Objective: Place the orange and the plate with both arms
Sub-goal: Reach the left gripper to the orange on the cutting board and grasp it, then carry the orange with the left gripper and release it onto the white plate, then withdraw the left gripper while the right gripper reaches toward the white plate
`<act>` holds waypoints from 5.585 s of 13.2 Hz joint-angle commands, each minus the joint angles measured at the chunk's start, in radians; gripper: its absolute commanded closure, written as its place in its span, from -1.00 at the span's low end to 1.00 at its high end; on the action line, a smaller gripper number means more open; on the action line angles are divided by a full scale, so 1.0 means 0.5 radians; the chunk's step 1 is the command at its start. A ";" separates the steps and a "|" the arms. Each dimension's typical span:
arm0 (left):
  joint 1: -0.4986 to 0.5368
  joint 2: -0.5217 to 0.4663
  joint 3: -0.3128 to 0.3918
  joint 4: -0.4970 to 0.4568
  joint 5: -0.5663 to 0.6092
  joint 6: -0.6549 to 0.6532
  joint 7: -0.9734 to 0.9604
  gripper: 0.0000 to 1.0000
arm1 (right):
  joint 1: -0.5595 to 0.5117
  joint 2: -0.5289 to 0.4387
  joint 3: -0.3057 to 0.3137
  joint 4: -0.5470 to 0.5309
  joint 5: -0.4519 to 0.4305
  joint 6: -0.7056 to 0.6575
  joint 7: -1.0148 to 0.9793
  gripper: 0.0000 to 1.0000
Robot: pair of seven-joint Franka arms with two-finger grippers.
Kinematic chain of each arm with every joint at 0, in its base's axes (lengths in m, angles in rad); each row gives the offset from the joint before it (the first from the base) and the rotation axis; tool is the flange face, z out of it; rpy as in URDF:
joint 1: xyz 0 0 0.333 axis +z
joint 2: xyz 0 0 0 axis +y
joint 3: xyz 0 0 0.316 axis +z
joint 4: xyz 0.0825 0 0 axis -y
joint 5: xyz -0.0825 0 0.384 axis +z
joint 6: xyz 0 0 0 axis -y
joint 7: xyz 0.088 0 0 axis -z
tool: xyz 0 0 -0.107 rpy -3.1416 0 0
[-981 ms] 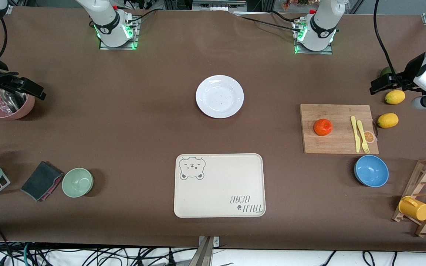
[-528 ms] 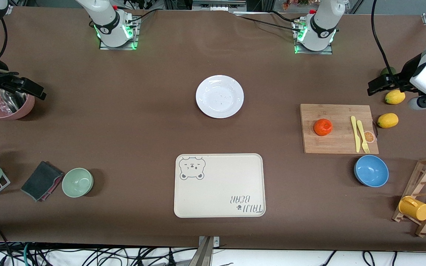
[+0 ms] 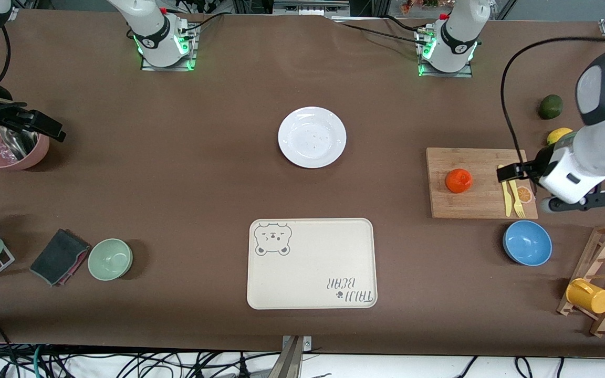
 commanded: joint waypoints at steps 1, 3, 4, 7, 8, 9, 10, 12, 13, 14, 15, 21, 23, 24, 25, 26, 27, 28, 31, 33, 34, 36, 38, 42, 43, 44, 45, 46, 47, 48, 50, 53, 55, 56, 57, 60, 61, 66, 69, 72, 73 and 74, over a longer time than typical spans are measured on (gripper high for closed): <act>-0.002 0.129 -0.002 -0.102 -0.036 0.207 0.008 -1.00 | -0.009 0.004 0.008 0.029 0.011 -0.032 -0.013 -1.00; 0.004 0.148 -0.002 -0.304 -0.115 0.453 0.011 -1.00 | -0.009 0.004 0.008 0.029 0.011 -0.032 -0.013 -1.00; 0.010 0.166 -0.002 -0.399 -0.125 0.572 0.011 -1.00 | -0.009 0.004 0.008 0.029 0.008 -0.032 -0.016 -1.00; 0.016 0.172 -0.002 -0.648 -0.177 0.791 0.011 -1.00 | -0.009 0.004 0.008 0.029 0.011 -0.032 -0.019 -1.00; 0.013 0.172 -0.002 -0.685 -0.177 0.798 0.011 -1.00 | -0.009 0.004 0.008 0.029 0.011 -0.032 -0.019 -1.00; 0.016 0.172 -0.002 -0.716 -0.177 0.801 0.011 -1.00 | -0.009 0.004 0.008 0.029 0.008 -0.032 -0.022 -1.00; 0.016 0.175 -0.002 -0.740 -0.177 0.804 0.014 -1.00 | -0.009 0.004 0.008 0.029 0.011 -0.032 -0.022 -1.00; 0.016 0.175 -0.002 -0.811 -0.177 0.880 0.014 -1.00 | -0.009 0.004 0.008 0.029 0.011 -0.032 -0.022 -1.00; 0.016 0.172 -0.002 -0.872 -0.177 0.938 0.014 -1.00 | -0.009 0.004 0.011 0.029 0.011 -0.032 -0.022 -1.00; 0.016 0.172 -0.002 -0.912 -0.177 0.990 0.014 -1.00 | -0.009 0.004 0.011 0.029 0.008 -0.032 -0.019 -1.00; 0.016 0.178 -0.005 -0.931 -0.177 1.018 0.014 -1.00 | -0.009 0.004 0.011 0.029 0.011 -0.035 -0.022 -1.00; 0.016 0.222 -0.005 -0.937 -0.177 1.034 0.017 -0.80 | -0.003 0.004 0.021 0.029 0.011 -0.032 -0.010 -1.00; 0.019 0.234 -0.005 -0.952 -0.180 1.037 0.108 -0.64 | -0.003 0.001 0.018 0.032 0.011 -0.032 -0.019 -1.00; 0.019 0.237 -0.005 -0.949 -0.180 1.037 0.115 -0.56 | -0.003 0.004 0.015 0.029 0.011 -0.035 -0.022 -1.00; 0.022 0.240 -0.005 -0.952 -0.180 1.040 0.115 -0.37 | -0.003 0.004 0.014 0.029 0.011 -0.035 -0.022 -1.00; 0.022 0.240 -0.005 -0.949 -0.183 1.046 0.115 -0.13 | -0.003 0.001 0.018 0.029 0.011 -0.035 -0.016 -1.00; 0.022 0.240 -0.005 -0.946 -0.180 1.043 0.115 0.07 | -0.003 0.001 0.018 0.032 0.011 -0.035 -0.016 -1.00; 0.022 0.228 -0.008 -0.928 -0.180 1.031 0.115 0.35 | -0.003 0.001 0.018 0.029 0.011 -0.032 -0.016 -1.00; 0.025 0.127 -0.109 -0.851 -0.220 1.012 0.094 0.74 | -0.003 0.001 0.018 0.029 0.011 -0.035 -0.016 -1.00; 0.010 0.071 -0.192 -0.790 -0.391 0.964 0.066 0.74 | -0.003 0.001 0.018 0.029 0.011 -0.041 -0.016 -1.00; -0.008 0.065 -0.231 -0.787 -0.486 0.954 0.005 0.74 | -0.003 0.001 0.011 0.032 0.011 -0.078 -0.013 -1.00; -0.143 0.068 -0.284 -0.790 -0.573 0.954 -0.233 0.69 | -0.003 0.001 0.011 0.032 0.008 -0.091 -0.010 -1.00; -0.363 0.086 -0.348 -0.784 -0.622 0.994 -0.577 0.68 | -0.003 0.001 0.011 0.032 0.008 -0.091 -0.004 -1.00; -0.775 0.129 -0.351 -0.781 -0.683 1.150 -1.090 0.62 | -0.003 0.001 0.008 0.032 0.011 -0.091 -0.010 -1.00; -0.845 0.136 -0.351 -0.781 -0.714 1.181 -1.179 0.62 | -0.003 0.001 0.008 0.032 0.011 -0.091 -0.010 -1.00; -0.910 0.154 -0.351 -0.781 -0.717 1.181 -1.243 0.53 | -0.003 0.001 0.008 0.032 0.008 -0.091 -0.016 -1.00; -0.980 0.175 -0.351 -0.784 -0.720 1.181 -1.253 0.50 | -0.003 0.001 0.008 0.032 0.008 -0.091 -0.016 -1.00; -1.030 0.203 -0.351 -0.799 -0.720 1.181 -1.272 0.50 | -0.003 -0.002 0.008 0.032 0.011 -0.091 -0.013 -1.00; -1.048 0.230 -0.361 -0.790 -0.720 1.181 -1.335 0.50 | -0.003 -0.002 0.011 0.032 0.008 -0.091 -0.013 -1.00; -1.094 0.270 -0.379 -0.781 -0.720 1.212 -1.415 0.50 | -0.003 0.001 0.011 0.032 0.011 -0.091 -0.013 -1.00; -1.195 0.359 -0.379 -0.781 -0.717 1.349 -1.523 0.41 | -0.003 -0.002 0.011 0.032 0.011 -0.091 -0.016 -1.00; -1.266 0.418 -0.416 -0.784 -0.717 1.356 -1.658 0.31 | -0.003 0.001 0.011 0.032 0.008 -0.091 -0.016 -1.00; -1.266 0.445 -0.443 -0.787 -0.702 1.353 -1.762 -0.65 | -0.003 0.001 0.011 0.032 0.011 -0.091 -0.019 -1.00; -1.263 0.439 -0.444 -0.784 -0.693 1.347 -1.769 -1.00 | -0.003 0.001 0.011 0.032 0.011 -0.091 -0.016 -1.00; -1.251 0.427 -0.431 -0.778 -0.693 1.341 -1.772 -1.00 | -0.003 -0.002 0.011 0.032 0.011 -0.091 -0.019 -1.00; -1.049 0.137 -0.437 -0.768 -0.571 1.185 -1.772 -1.00 | -0.003 0.001 0.011 0.032 0.011 -0.091 -0.022 -1.00; -0.945 0.038 -0.459 -0.777 -0.436 1.169 -1.766 -1.00 | -0.003 -0.002 0.011 0.035 0.008 -0.091 -0.019 -1.00; -0.145 -0.315 -0.621 -0.787 -0.279 1.205 -1.225 -1.00 | 0.070 0.028 0.051 0.032 0.008 -0.091 -0.004 -1.00; 0.092 -0.413 -0.597 -0.796 -0.275 1.215 -0.511 -1.00 | 0.162 0.078 0.079 0.013 0.072 -0.091 -0.016 -1.00; 0.148 -0.478 -0.282 -0.732 -0.272 0.961 0.343 -1.00 | 0.328 0.154 0.088 0.007 0.231 -0.069 0.012 -1.00; 0.148 -0.478 -0.202 -0.619 -0.221 0.775 0.442 -1.00 | 0.346 0.200 0.088 0.007 0.341 -0.048 0.015 -1.00; 0.148 -0.460 -0.183 -0.424 -0.117 0.539 0.443 -1.00 | 0.347 0.264 0.088 -0.005 0.452 0.010 0.015 -1.00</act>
